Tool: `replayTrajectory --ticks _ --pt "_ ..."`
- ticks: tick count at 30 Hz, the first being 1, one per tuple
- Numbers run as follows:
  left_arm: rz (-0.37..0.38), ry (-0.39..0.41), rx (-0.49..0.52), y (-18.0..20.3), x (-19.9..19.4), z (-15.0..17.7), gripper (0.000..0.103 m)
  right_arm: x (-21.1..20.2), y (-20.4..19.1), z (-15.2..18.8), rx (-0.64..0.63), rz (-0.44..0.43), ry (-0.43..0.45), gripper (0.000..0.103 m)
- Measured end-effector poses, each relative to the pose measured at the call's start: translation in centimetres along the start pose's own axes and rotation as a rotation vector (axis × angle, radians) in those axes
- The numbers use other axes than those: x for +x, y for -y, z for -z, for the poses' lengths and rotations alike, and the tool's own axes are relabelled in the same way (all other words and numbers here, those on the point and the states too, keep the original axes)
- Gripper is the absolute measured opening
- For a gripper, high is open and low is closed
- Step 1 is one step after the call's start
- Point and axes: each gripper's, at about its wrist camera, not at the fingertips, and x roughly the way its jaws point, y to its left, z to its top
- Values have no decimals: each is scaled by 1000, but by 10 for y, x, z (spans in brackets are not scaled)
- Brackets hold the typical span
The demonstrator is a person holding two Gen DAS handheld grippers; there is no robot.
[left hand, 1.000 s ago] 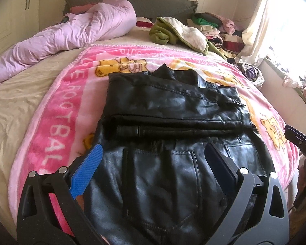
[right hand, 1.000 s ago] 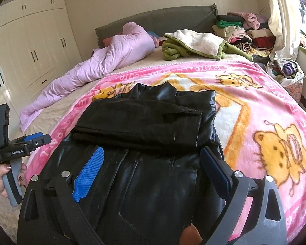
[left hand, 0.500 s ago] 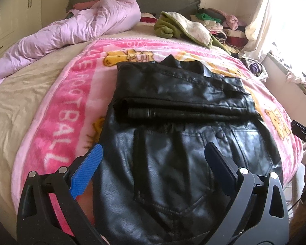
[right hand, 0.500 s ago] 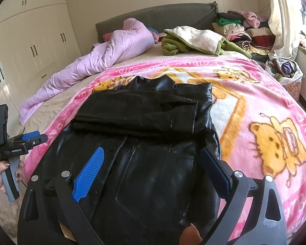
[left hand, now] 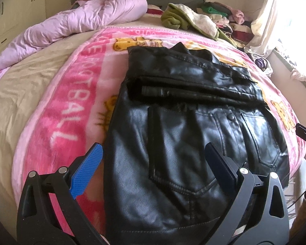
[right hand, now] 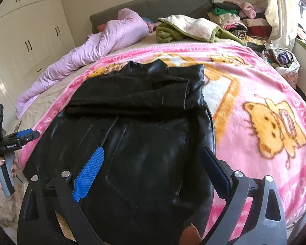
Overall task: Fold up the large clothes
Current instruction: 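Close both tools on the black jacket hem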
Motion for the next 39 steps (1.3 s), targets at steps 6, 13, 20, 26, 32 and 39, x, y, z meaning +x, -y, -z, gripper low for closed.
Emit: replayTrajectory --ticks 6,13,20,26,32,39 --pt "-4 -33 -16 -13 0 14 94 4 4 11 -14 24 -38 95" --pt "1 -80 -64 -32 3 29 94 8 7 22 -10 22 -63 95" --pt "-15 -114 -83 -42 7 41 94 12 10 29 1 21 -83 95" --pt "80 -157 -75 -40 11 52 93 10 16 40 -8 51 -108 95" --pt "131 -176 -94 -44 12 63 71 8 27 51 -1 72 -136 95" --pt "196 -182 -124 -47 10 67 43 5 39 66 7 53 -201 95"
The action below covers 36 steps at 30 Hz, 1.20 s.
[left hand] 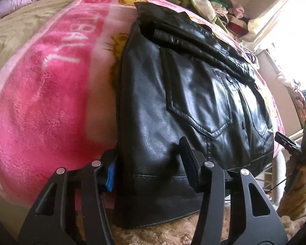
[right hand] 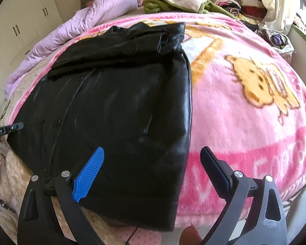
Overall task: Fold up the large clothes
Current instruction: 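Close both tools on the black jacket hem, then lift the hem with both tools, fold it toward the collar, release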
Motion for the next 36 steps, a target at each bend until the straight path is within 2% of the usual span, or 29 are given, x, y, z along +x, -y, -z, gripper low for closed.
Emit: replayTrajectory --ticks 10,14,16,17,19,21,23,25,29,36 --pt "-45 -20 58 6 12 0 46 13 6 28 8 -135 -149 94" --pt "-44 -15 50 4 12 0 48 22 2 37 -45 -120 -174 92" --pt "-70 -3 73 9 11 2 45 22 2 37 -56 -105 -161 85" --pt "-81 5 86 11 11 3 43 20 3 37 -58 -101 -154 77" --pt "-82 20 91 13 7 2 30 12 3 36 -71 -112 -132 46" --pt "-73 49 89 14 -2 -1 13 4 6 32 -65 -141 -111 28" --pt "-38 71 65 13 -9 -7 9 -5 9 24 -36 -196 -92 20" --pt "9 100 52 14 -20 -16 8 -19 11 13 -24 -254 -47 17" --pt "47 172 79 29 -40 -37 7 -43 13 -11 -1 -349 63 16" --pt "77 282 59 38 -67 -85 7 -70 27 -61 40 -397 230 16"
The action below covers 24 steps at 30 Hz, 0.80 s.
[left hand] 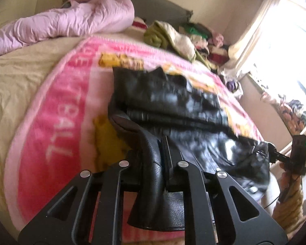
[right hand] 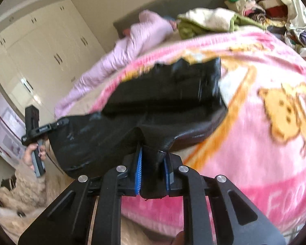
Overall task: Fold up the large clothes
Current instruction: 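Lift the hem with both tools, fold it toward the collar, release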
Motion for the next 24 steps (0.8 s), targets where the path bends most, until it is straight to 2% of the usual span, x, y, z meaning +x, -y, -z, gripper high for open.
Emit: replayTrajectory --ticks 3,10,16,24 --pt "14 29 -43 -6 2 -22 8 4 -1 -21 19 -8 56 16" --pt "14 49 -72 -9 19 -61 8 21 8 -76 36 -3 150 16" --pt "1 46 -107 -10 42 -93 8 47 23 -109 81 4 180 16" --pt "-44 11 -132 -18 82 -124 8 80 44 -140 98 27 165 16"
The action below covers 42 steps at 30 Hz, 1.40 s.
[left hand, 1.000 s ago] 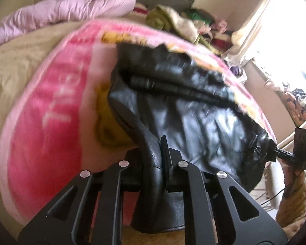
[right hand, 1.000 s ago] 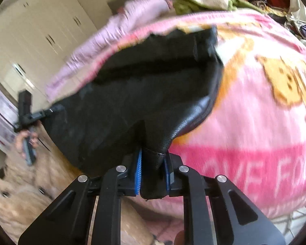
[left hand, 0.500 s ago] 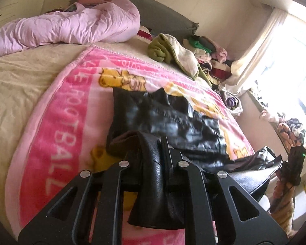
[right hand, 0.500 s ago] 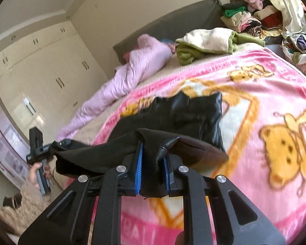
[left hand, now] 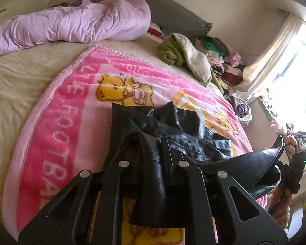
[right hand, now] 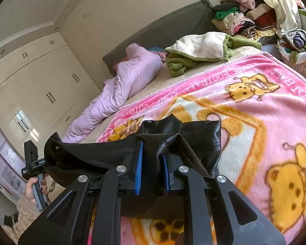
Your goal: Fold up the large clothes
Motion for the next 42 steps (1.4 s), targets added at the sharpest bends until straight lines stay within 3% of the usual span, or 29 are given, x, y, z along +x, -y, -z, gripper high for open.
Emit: replayTrajectory --ticks 13,20,23,25,27,28,30,34,40,41,42 --pt "-83 -69 -60 -22 70 -17 12 69 36 -17 13 133 -54 16" --pt "-85 -84 -97 -31 92 -17 18 96 48 -12 9 208 -96 18" --pt "-59 -68 -98 -29 92 -16 28 100 52 -8 21 217 -102 25" --pt "-40 -40 -90 -26 87 -17 36 100 52 -7 22 216 -100 38" --pt "-51 0 -71 -23 79 -19 53 98 51 -7 12 220 -83 51" --pt "-71 35 -48 -21 72 -21 54 97 50 -7 -4 240 -68 57" --pt "-72 57 -26 -20 66 -24 54 94 48 -7 -36 261 -48 64" --pt "-144 45 57 -18 71 -24 54 99 41 -5 -143 322 -51 70" --pt "-233 -66 191 -19 118 -7 54 140 40 3 -312 436 -147 70" --pt "-244 -86 205 -20 128 -5 49 146 42 3 -321 448 -155 70" --pt "-251 -100 218 -21 137 -3 36 152 44 4 -333 460 -164 67"
